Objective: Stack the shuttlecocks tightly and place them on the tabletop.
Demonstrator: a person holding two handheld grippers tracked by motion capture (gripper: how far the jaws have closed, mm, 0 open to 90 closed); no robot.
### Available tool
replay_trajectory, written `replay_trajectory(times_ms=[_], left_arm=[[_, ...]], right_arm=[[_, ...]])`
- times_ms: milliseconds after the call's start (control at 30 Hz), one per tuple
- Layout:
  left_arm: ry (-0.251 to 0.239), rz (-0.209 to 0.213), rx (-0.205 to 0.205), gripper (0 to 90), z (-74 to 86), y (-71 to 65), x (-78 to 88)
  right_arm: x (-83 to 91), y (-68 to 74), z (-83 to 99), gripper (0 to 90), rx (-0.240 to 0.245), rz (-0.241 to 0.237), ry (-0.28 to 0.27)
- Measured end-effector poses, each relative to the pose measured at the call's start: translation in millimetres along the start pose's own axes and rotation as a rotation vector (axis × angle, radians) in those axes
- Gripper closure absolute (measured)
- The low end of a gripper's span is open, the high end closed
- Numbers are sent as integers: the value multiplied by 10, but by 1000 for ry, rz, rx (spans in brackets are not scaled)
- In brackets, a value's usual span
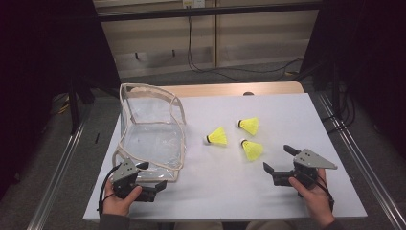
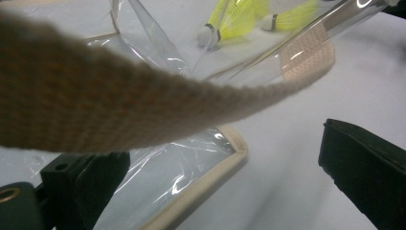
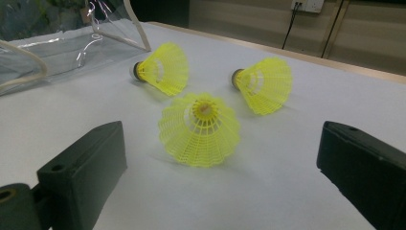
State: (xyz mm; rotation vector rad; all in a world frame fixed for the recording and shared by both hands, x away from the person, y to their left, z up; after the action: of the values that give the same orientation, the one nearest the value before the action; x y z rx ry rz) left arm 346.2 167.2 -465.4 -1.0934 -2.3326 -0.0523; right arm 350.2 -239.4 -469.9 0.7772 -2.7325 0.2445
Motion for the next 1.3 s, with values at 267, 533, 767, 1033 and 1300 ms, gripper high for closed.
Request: replay_trajectory(times_ms=[267,533,767,1033,1300], left_arm=[[0,-2,2,33,-1,-1,-3],[1,-1,1,32,3,-2,-3],[-1,0,1,32,2,-5,-6],[1,-2,-2,32,3,-6,-6],[-2,-2,-3,32,3,-6,-8]], right_arm=[[-93,66,-28,36,13,-23,17],[-163,118,-50,26,17,-33,33],[-224,153,-70,50,1,-42,46],[-259,184,-79,106,-26,-64,56],[-298,226,-92,186,-38,-80,69]])
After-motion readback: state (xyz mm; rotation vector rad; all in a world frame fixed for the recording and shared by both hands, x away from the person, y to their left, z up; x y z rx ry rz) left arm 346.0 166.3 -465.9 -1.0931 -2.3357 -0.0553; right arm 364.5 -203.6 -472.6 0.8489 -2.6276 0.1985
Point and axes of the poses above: each handheld gripper's, and its own axes: x roughly backward along the jaws, z roughly out of its underside, y roughly to its left, the point moved 8 cm from there along -x, roughly forward along the jaws, and after that the axes turned 5 degrees about x, right-handed, at the moved point
